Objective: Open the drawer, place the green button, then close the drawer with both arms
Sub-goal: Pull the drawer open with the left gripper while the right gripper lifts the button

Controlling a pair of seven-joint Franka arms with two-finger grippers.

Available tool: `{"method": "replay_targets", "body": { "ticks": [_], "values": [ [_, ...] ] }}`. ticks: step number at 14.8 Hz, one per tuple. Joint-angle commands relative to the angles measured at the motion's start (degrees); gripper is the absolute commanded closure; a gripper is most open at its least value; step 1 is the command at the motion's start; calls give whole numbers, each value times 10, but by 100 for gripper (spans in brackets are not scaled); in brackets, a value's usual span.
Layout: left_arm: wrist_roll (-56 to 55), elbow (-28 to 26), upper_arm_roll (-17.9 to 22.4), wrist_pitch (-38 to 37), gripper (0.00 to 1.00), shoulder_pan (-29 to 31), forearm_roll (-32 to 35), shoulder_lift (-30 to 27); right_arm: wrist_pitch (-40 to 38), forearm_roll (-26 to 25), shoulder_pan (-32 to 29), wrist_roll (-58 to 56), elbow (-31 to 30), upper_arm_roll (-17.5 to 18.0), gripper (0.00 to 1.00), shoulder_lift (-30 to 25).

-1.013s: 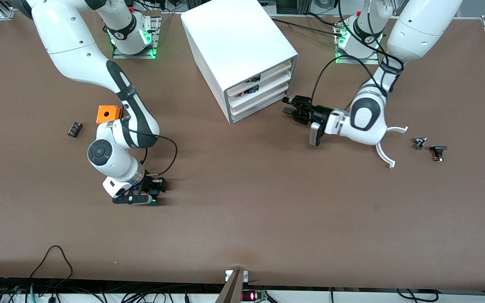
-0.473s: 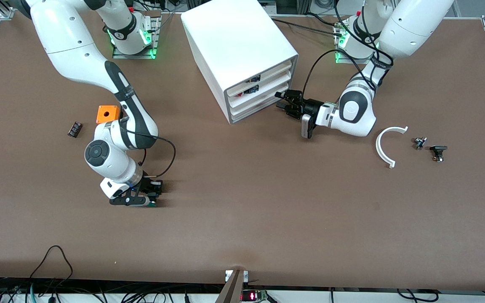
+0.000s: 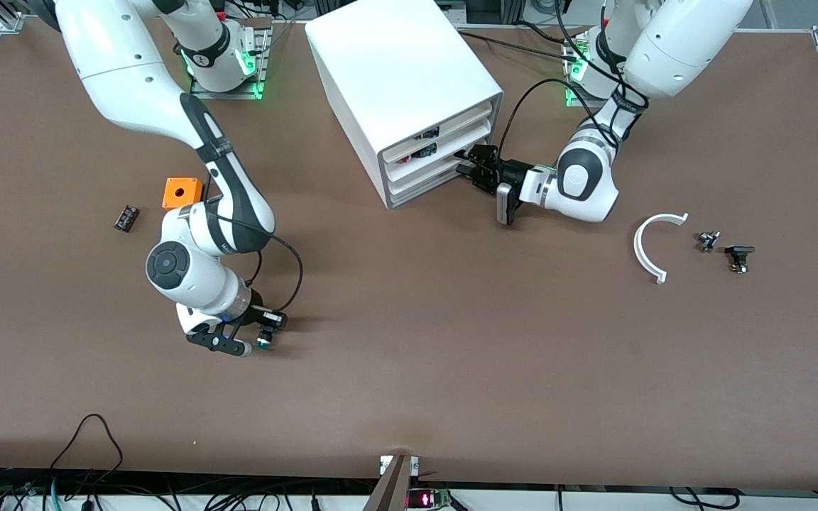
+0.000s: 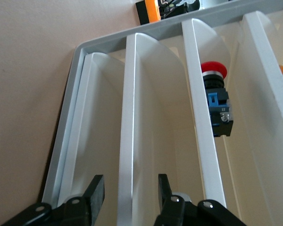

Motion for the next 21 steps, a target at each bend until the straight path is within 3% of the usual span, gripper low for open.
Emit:
{"method": "replay_targets", "body": {
  "ticks": [1, 5, 8, 13, 20, 21],
  "values": [
    [45, -9, 0, 8, 100, -2, -19, -3, -56, 7, 18, 95, 45, -1, 100, -1],
    [38, 3, 2, 10, 100, 4, -16, -2, -70, 9, 43, 179, 64, 0, 100, -9],
    [31, 46, 27, 9, 100, 9, -6, 8, -135, 9, 62, 240, 121, 0, 100, -7],
    [-7, 141, 73, 4, 100, 10, 98, 37, -166, 11, 101, 363, 181, 0, 100, -5],
    [-68, 220, 76, -13, 100, 53, 203, 56, -171, 5, 189, 552, 234, -4, 100, -8],
    [-69, 224, 76, -15, 84, 53, 207, 56, -171, 4, 204, 569, 234, -6, 100, -8]
  ]
}}
